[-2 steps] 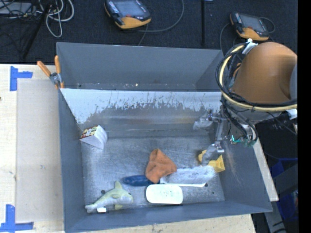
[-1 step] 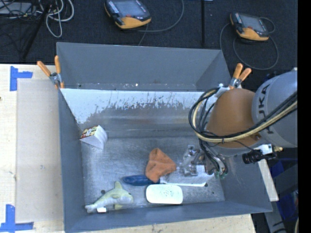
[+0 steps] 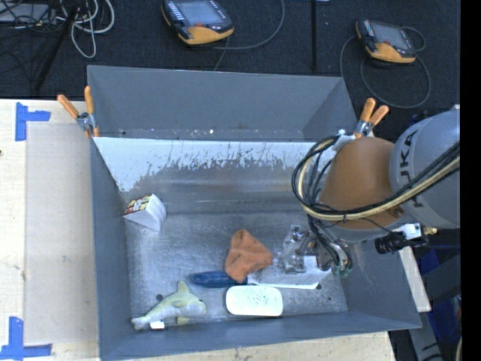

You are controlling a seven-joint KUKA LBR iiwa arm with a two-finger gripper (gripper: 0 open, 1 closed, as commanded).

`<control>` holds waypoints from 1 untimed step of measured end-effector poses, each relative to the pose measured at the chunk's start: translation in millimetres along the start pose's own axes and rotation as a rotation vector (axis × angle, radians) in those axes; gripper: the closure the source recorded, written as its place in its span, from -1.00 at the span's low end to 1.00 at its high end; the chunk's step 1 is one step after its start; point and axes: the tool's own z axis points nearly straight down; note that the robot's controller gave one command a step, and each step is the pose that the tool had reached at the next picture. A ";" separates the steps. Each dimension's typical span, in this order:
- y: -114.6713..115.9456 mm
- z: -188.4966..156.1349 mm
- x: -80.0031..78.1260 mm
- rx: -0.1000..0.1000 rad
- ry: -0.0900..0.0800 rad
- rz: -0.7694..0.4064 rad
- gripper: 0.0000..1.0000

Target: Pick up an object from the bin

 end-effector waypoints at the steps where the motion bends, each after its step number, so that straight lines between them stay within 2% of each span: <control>1: 3.7 -17.0 -12.6 0.000 0.010 -0.137 1.00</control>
Offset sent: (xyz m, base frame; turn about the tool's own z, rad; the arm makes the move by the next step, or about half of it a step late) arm 0.0702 0.0477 0.1323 0.0985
